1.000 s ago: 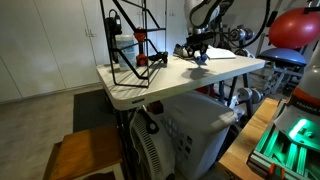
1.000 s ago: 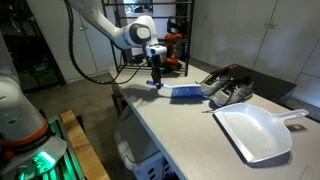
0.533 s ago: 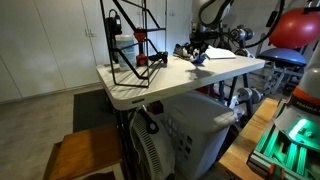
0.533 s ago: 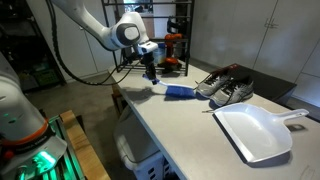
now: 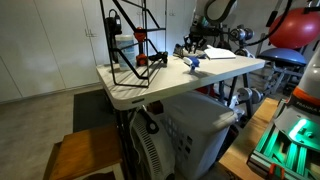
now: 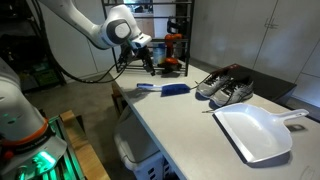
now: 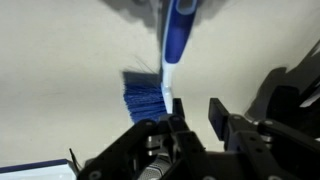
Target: Put the brush upright
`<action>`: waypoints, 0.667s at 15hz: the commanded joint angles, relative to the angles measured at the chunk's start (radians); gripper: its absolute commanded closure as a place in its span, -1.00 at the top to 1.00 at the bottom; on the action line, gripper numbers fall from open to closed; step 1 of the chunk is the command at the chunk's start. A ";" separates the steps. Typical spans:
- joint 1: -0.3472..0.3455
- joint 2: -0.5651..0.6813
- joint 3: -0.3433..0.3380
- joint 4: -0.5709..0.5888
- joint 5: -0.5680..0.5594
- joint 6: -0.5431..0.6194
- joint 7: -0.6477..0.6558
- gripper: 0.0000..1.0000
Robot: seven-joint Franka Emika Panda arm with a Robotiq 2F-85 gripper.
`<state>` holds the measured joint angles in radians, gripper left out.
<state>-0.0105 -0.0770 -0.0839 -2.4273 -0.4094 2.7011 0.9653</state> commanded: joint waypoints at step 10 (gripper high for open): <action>-0.026 0.041 0.064 0.097 0.209 -0.294 -0.184 0.34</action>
<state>-0.0312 -0.0801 -0.0444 -2.4034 -0.2180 2.5338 0.7842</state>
